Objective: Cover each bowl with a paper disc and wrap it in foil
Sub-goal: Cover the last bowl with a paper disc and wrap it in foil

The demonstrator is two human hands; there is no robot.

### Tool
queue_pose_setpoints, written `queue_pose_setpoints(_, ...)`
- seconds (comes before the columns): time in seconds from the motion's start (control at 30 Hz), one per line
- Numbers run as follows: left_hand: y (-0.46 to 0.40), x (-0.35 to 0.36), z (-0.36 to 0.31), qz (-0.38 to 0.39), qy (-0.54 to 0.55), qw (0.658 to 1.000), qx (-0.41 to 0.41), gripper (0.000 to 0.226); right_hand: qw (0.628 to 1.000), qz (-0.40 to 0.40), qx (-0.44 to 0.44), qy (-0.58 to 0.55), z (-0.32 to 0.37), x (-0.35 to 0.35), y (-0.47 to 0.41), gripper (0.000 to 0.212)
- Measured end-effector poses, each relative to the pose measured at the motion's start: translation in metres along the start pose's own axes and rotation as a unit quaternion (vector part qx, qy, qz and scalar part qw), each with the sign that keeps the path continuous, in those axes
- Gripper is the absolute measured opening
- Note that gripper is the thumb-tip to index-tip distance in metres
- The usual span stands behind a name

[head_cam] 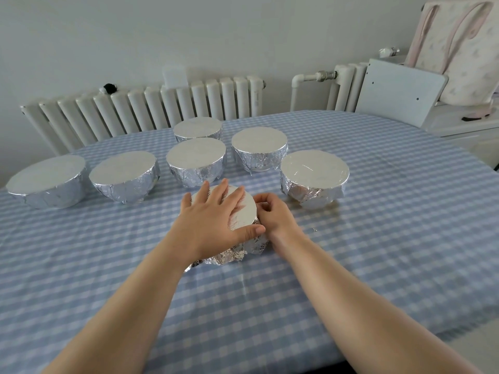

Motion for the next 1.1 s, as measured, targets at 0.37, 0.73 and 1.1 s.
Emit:
queue_pose_setpoints(0.37, 0.0, -0.002, -0.002, 0.004, 0.005, 1.0, -0.001, 0.117, 0.988, -0.04, -0.072, 0.134, 0.007, -0.015, 0.001, 0.017)
queue_pose_setpoints(0.73, 0.001, -0.003, 0.0, -0.005, 0.021, 1.0, -0.008, 0.117, 0.994, -0.051, -0.09, 0.035, 0.005, -0.01, 0.048, 0.02)
queue_pose_setpoints(1.1, 0.001, -0.003, 0.006, -0.031, 0.092, 0.99, -0.106, 0.115, 0.99, -0.083, -0.085, -0.073, 0.006, 0.014, 0.044, 0.019)
Point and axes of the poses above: each hand's wrist, its own y-axis away from the middle knuckle, its own x-axis out of the palm, z = x × y, the point moved 3 cm from there along -y, towards the middle knuckle, and after that the axes turned 1 degree about y, right-handed, at the moved point
